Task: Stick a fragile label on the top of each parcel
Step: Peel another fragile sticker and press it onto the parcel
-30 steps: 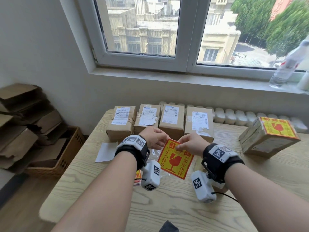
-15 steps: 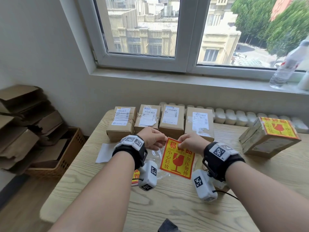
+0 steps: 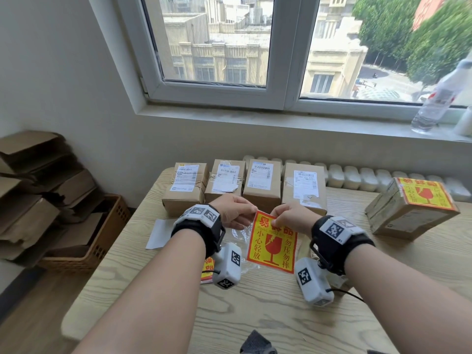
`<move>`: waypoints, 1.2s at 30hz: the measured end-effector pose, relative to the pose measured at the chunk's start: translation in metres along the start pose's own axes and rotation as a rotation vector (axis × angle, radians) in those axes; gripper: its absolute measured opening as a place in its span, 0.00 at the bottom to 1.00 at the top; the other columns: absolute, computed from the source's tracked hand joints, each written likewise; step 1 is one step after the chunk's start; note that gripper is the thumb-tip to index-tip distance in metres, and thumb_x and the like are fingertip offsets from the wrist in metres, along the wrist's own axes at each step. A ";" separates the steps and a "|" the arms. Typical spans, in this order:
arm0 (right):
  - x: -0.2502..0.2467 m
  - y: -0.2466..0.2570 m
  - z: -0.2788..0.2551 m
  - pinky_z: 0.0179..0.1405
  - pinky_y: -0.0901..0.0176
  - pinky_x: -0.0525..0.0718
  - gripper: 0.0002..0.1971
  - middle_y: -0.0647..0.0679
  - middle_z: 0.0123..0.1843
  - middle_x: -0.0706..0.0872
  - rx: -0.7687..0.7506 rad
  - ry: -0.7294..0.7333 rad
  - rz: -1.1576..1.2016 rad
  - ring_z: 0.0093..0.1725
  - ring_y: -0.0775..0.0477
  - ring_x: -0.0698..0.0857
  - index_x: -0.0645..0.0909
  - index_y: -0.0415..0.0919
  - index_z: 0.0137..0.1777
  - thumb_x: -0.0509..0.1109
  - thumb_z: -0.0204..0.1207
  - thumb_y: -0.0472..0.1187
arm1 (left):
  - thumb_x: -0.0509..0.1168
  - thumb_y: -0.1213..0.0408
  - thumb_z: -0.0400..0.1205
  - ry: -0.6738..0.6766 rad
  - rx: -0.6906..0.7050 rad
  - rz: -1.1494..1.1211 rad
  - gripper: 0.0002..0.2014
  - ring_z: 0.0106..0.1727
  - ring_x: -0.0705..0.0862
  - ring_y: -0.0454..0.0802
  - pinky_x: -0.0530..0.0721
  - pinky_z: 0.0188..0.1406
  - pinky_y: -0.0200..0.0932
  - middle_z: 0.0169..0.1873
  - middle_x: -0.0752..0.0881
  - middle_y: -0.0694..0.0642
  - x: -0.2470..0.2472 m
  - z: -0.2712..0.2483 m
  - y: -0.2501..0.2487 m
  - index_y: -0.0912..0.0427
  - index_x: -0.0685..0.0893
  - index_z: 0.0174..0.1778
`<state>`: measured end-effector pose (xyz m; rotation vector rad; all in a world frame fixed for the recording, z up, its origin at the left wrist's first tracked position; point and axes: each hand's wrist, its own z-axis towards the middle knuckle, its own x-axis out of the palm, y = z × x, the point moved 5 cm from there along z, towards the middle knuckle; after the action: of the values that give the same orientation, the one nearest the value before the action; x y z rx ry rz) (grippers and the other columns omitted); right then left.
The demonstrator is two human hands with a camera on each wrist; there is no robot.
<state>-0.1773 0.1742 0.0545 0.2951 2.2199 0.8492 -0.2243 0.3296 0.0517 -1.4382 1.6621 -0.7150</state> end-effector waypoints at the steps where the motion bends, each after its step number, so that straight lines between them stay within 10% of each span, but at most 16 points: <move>1: 0.000 0.000 0.000 0.57 0.51 0.85 0.10 0.45 0.51 0.91 -0.004 0.001 -0.001 0.54 0.44 0.89 0.84 0.49 0.40 0.67 0.81 0.38 | 0.69 0.64 0.80 -0.004 -0.006 0.000 0.05 0.31 0.84 0.44 0.86 0.37 0.38 0.33 0.88 0.54 0.000 -0.001 -0.001 0.61 0.88 0.45; 21: 0.004 -0.004 0.002 0.56 0.50 0.88 0.05 0.45 0.48 0.92 -0.054 0.012 -0.040 0.50 0.47 0.91 0.86 0.49 0.40 0.72 0.77 0.40 | 0.66 0.69 0.79 0.005 -0.067 0.018 0.07 0.27 0.85 0.44 0.86 0.30 0.35 0.30 0.87 0.57 0.008 -0.006 0.001 0.64 0.87 0.37; 25: -0.005 0.002 0.004 0.54 0.57 0.86 0.15 0.51 0.51 0.88 -0.223 -0.192 0.016 0.52 0.52 0.87 0.85 0.50 0.54 0.79 0.68 0.38 | 0.63 0.72 0.80 -0.018 -0.089 -0.035 0.08 0.24 0.80 0.46 0.83 0.25 0.34 0.28 0.81 0.57 0.008 -0.006 0.000 0.64 0.81 0.35; 36: -0.003 0.024 0.001 0.54 0.54 0.89 0.12 0.55 0.43 0.89 -0.395 -0.314 0.076 0.50 0.54 0.88 0.87 0.51 0.38 0.76 0.69 0.29 | 0.58 0.71 0.81 -0.070 -0.112 -0.181 0.07 0.28 0.87 0.49 0.87 0.27 0.38 0.27 0.85 0.57 0.008 0.001 -0.002 0.66 0.80 0.41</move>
<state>-0.1753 0.1911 0.0716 0.2988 1.7186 1.1717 -0.2223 0.3214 0.0511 -1.6900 1.5531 -0.6707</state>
